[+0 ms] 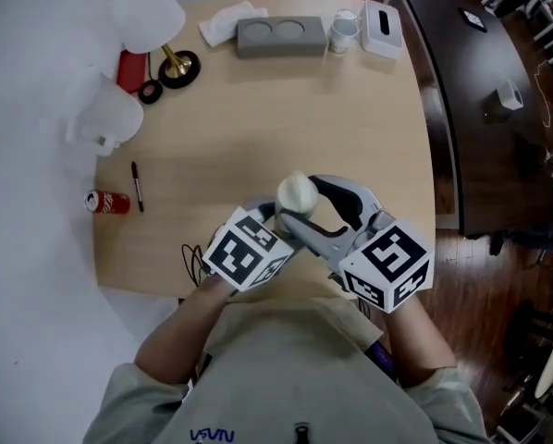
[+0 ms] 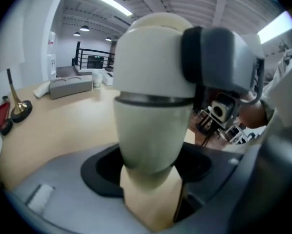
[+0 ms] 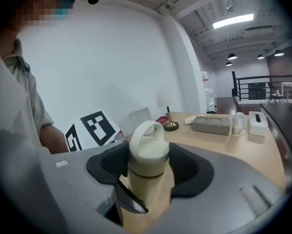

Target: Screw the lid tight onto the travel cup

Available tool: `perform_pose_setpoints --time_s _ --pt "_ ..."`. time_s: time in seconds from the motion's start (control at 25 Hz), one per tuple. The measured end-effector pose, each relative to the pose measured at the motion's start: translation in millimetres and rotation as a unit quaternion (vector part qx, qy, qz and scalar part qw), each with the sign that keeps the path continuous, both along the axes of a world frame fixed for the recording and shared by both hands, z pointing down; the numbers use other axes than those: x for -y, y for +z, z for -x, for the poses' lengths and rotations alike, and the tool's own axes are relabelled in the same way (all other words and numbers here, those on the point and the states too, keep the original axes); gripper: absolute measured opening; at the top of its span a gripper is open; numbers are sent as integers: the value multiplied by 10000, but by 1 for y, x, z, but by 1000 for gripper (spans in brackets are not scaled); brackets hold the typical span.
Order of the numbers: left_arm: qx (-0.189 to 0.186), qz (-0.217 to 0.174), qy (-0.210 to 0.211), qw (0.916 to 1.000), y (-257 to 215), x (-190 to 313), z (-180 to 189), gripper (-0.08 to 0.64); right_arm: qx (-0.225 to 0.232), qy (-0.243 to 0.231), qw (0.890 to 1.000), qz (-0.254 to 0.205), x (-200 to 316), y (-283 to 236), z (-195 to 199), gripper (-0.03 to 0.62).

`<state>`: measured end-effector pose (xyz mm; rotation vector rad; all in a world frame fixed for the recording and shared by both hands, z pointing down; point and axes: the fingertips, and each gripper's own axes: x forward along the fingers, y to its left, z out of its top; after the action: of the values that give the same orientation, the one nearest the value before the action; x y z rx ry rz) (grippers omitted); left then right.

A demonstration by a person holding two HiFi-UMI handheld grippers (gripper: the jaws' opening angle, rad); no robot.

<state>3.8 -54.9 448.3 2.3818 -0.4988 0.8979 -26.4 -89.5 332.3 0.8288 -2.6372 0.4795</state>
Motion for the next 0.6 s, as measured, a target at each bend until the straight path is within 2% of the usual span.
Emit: perform_pose_setpoints --time_s 0.08,0.16,0.24,0.32,0.48,0.6 --pt "-293 242 276 9989 -4 -9 -3 313 93 -228 9997 55 -5 -2 2 259" --pt "-894 643 800 9907 -16 -26 -7 313 551 -582 9963 320 -13 -10 0 261" --pt "-1479 995 1447 9733 -34 -46 -8 313 1245 -933 9855 680 -19 -25 -6 261" --pt "-1800 1214 2096 9534 -50 -65 -6 313 1777 -1230 9719 936 -22 -36 -15 264" --pt "-1861 1543 3115 9190 -63 -94 -3 313 2177 -1979 9477 1234 -36 -44 -18 313" --pt "-1880 1840 3524 8981 -66 -108 -3 313 2429 -2543 9254 1413 -52 -48 -13 331"
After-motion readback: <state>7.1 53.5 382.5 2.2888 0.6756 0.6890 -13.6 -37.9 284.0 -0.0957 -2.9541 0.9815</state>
